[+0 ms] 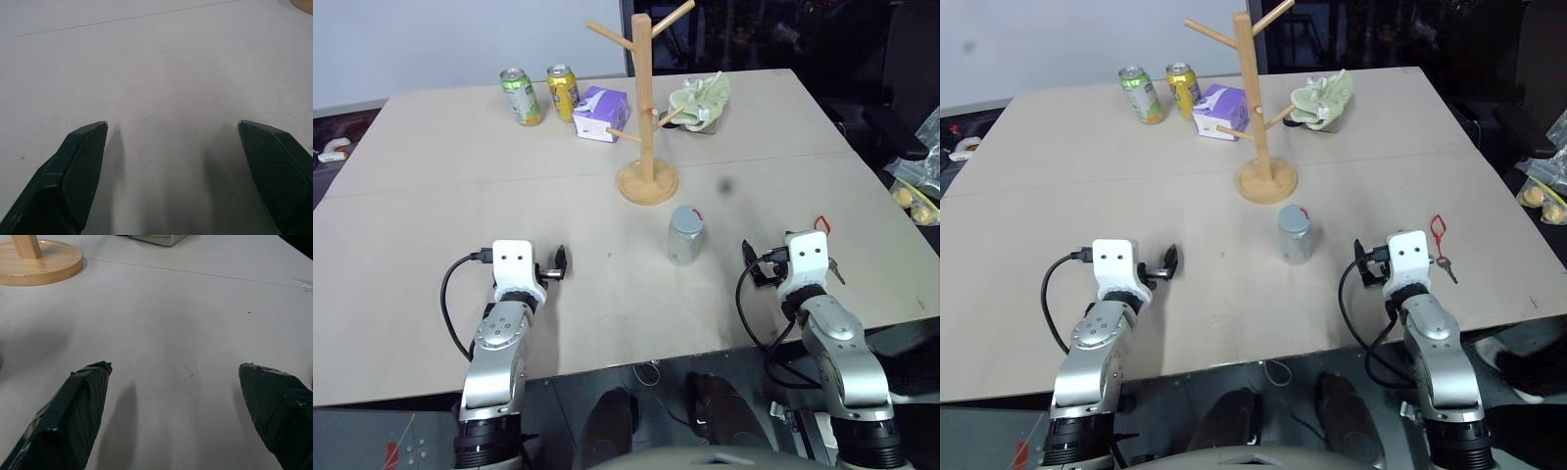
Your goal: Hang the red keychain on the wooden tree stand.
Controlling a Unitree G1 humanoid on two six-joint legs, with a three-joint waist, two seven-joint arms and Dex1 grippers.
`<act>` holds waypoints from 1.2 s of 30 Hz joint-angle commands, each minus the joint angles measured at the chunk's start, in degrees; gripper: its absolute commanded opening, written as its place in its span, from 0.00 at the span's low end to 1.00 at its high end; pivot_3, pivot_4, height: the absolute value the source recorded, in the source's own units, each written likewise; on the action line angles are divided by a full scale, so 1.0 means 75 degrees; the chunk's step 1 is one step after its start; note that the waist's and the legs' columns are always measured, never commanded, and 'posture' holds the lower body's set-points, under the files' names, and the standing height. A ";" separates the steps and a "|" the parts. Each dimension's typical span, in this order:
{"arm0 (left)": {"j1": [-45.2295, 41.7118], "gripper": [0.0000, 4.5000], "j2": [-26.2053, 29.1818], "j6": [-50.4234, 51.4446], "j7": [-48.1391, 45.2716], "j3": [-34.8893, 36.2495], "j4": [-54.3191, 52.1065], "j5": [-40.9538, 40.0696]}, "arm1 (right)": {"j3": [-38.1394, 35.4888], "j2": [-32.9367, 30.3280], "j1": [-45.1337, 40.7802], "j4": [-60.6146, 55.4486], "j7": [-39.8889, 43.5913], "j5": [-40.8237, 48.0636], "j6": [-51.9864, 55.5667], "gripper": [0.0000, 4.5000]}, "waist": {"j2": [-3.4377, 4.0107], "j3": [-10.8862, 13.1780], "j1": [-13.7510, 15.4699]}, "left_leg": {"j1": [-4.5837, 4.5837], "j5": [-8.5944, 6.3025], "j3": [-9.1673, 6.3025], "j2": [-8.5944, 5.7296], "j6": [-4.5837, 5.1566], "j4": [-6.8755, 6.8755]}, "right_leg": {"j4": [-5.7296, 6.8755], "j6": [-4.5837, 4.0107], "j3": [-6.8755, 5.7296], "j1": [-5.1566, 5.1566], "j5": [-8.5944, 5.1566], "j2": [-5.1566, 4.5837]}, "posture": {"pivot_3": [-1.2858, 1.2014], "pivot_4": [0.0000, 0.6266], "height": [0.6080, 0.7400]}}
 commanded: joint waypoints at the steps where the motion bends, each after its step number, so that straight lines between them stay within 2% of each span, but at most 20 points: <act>1: 0.0055 0.98 0.0056 -0.0011 -0.0166 0.0092 0.0030 -0.0129 | -0.0031 -0.0052 0.0023 -0.0420 0.0034 -0.0003 -0.0056 1.00 | 0.0000 0.0000 0.0000 | 0.0000 0.0000 0.0000 0.0000 0.0000 0.0000 | 0.0000 0.0000 0.0000 0.0000 0.0000 0.0000 | 0.52 0.24 1.00; 7: -0.0190 0.98 0.0259 0.0157 -0.0763 0.0364 -0.0032 -0.0754 | -0.0082 -0.0158 0.0079 -0.0638 0.0073 -0.0001 0.0051 1.00 | 0.0000 0.0007 -0.0003 | -0.0009 0.0000 -0.0002 0.0000 0.0000 0.0000 | -0.0005 0.0000 -0.0002 -0.0007 0.0000 0.0000 | 0.52 0.24 1.00; 14: -0.0833 0.98 0.1231 0.0433 -0.2004 0.0433 0.0240 -0.1366 | -0.0226 -0.0319 0.0104 -0.1042 0.0171 0.0063 0.0338 1.00 | 0.0000 0.0013 -0.0005 | -0.0017 0.0000 -0.0007 0.0000 0.0000 -0.0001 | -0.0010 0.0000 -0.0007 -0.0010 0.0000 0.0000 | 0.52 0.24 1.00; 22: -0.1596 0.98 0.1713 0.0694 -0.2794 0.0153 0.0463 -0.1637 | -0.0305 -0.0600 -0.0051 -0.1244 0.0462 0.0197 0.0543 1.00 | -0.0001 0.0021 0.0013 | -0.0022 0.0000 -0.0007 0.0000 0.0000 -0.0004 | -0.0018 0.0000 -0.0007 -0.0012 0.0000 -0.0001 | 0.52 0.24 1.00; 27: -0.2638 0.98 0.2369 0.1444 -0.4349 -0.0071 0.0344 -0.2641 | -0.0807 -0.1396 -0.0315 -0.1670 0.1679 0.1415 0.1109 1.00 | -0.0010 0.0035 0.0002 | -0.0030 0.0000 -0.0014 -0.0003 0.0000 0.0004 | -0.0018 0.0001 -0.0013 -0.0010 0.0001 -0.0002 | 0.52 0.24 1.00; 33: -0.3906 0.98 0.3458 0.2251 -0.6495 -0.0596 0.0470 -0.3606 | -0.1629 -0.2809 -0.0659 -0.2066 0.3284 0.3271 0.2093 1.00 | -0.0006 0.0068 -0.0057 | -0.0032 -0.0001 -0.0013 -0.0002 0.0002 -0.0011 | -0.0025 0.0001 -0.0013 -0.0014 -0.0002 0.0002 | 0.52 0.24 1.00; 36: -0.4258 0.98 0.3751 0.2538 -0.7218 -0.0881 0.0536 -0.3891 | -0.1829 -0.3274 -0.0837 -0.2226 0.3664 0.4027 0.2512 1.00 | -0.0005 0.0071 -0.0096 | -0.0036 -0.0001 -0.0015 -0.0001 0.0002 -0.0012 | -0.0031 0.0001 -0.0014 -0.0014 -0.0002 0.0003 | 0.52 0.24 1.00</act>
